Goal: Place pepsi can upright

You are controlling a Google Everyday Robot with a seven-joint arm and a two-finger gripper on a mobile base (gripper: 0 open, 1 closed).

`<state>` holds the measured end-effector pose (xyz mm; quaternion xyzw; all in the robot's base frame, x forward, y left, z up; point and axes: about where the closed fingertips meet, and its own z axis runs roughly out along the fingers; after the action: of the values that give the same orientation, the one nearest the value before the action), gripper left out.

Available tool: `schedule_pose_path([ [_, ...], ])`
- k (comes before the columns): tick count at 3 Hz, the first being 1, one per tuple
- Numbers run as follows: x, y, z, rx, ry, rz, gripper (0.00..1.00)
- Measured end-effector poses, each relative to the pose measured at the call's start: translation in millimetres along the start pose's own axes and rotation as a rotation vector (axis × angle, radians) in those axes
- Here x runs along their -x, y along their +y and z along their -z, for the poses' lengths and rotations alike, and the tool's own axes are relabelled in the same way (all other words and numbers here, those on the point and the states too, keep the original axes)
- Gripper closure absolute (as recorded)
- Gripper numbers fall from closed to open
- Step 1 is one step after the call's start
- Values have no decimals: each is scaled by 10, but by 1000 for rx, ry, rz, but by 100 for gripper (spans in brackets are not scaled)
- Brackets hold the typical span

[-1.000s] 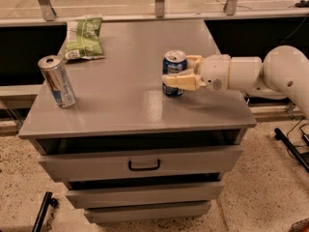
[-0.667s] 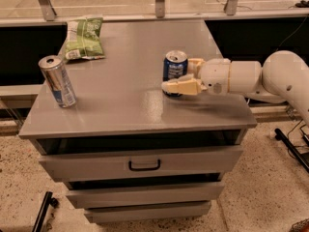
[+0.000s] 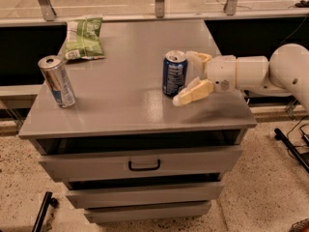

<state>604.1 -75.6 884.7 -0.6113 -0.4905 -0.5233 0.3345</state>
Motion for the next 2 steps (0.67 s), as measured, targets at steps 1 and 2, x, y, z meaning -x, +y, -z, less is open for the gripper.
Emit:
schedule_pose_path([
  [1, 21, 3, 259, 17, -63, -12, 0],
  [2, 56, 14, 538, 104, -136, -60, 0],
])
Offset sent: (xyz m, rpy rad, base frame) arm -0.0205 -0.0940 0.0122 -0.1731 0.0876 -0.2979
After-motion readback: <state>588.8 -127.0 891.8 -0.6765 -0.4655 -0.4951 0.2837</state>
